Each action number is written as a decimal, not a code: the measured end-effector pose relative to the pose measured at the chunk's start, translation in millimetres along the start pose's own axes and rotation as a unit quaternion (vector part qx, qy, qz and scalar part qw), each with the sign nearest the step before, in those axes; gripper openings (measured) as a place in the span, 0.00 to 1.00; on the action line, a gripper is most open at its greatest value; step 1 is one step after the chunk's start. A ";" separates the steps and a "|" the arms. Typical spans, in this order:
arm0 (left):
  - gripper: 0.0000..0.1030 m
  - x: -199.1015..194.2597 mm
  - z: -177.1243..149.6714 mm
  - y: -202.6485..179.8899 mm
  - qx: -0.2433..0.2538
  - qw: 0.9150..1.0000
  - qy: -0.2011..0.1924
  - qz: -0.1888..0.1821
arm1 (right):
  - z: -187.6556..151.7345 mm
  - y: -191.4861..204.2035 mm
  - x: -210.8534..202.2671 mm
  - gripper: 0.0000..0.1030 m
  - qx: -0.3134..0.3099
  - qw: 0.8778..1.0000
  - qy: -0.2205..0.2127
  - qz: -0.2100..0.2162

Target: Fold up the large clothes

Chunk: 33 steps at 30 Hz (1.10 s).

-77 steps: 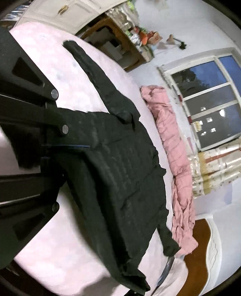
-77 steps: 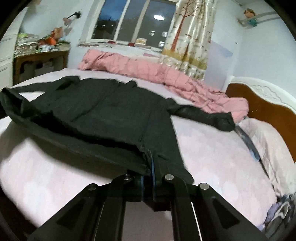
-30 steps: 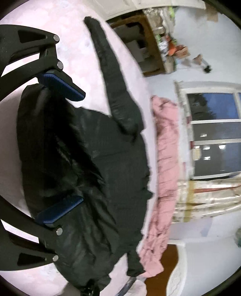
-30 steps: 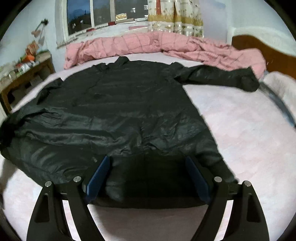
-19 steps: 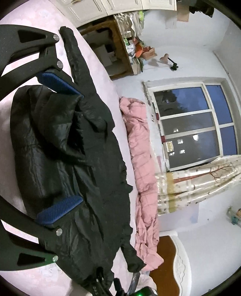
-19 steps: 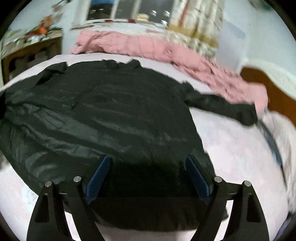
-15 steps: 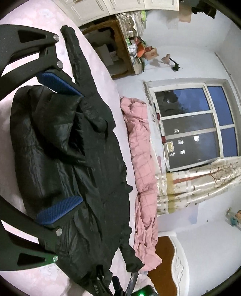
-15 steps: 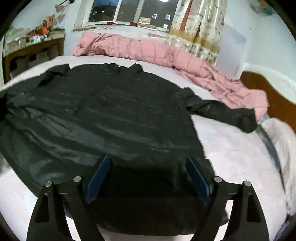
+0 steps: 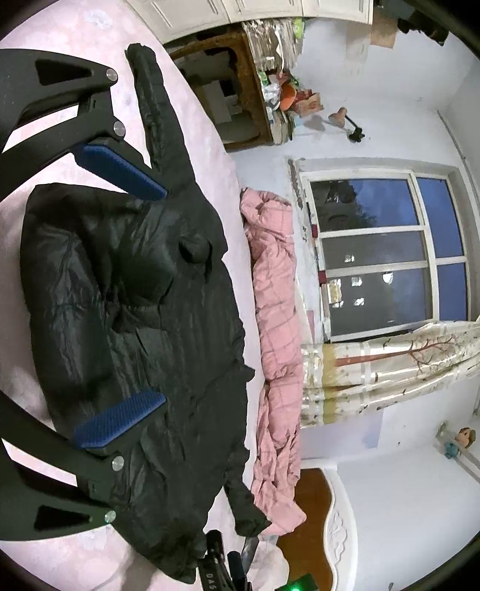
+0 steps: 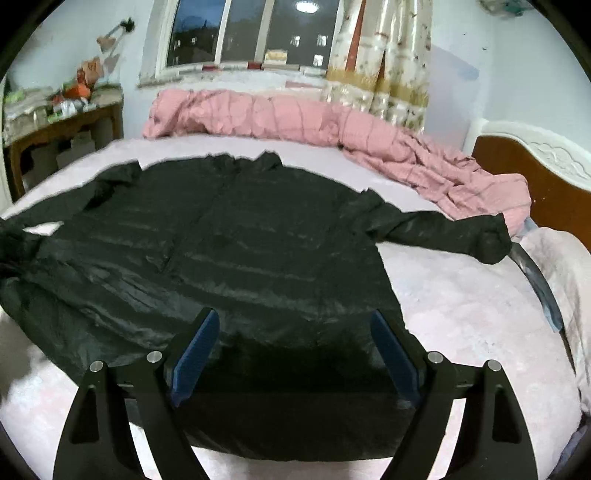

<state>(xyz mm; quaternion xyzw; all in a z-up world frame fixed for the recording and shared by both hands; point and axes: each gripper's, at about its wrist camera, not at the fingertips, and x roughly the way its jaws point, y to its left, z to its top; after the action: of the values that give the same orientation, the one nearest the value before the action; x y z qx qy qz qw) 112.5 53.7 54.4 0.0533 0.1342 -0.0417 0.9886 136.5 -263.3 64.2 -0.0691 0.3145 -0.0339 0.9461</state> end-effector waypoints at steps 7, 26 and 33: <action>0.84 12.1 4.1 9.3 -0.092 0.979 0.090 -0.159 | -22.3 -25.6 22.0 0.83 0.074 0.993 0.068 0.054; 0.34 -5.2 10.5 2.9 -0.020 0.997 0.031 -0.075 | -47.5 -60.6 29.3 0.68 0.116 0.989 0.032 0.088; 0.39 46.4 -14.2 9.8 -0.021 0.980 0.192 -0.054 | -53.7 -58.8 28.9 0.68 0.108 0.984 0.049 0.131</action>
<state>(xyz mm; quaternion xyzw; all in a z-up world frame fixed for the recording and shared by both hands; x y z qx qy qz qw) 154.3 61.9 29.2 0.0325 0.3248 -0.0817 0.9417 126.2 -330.4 13.6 0.0770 0.3612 0.0531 0.9278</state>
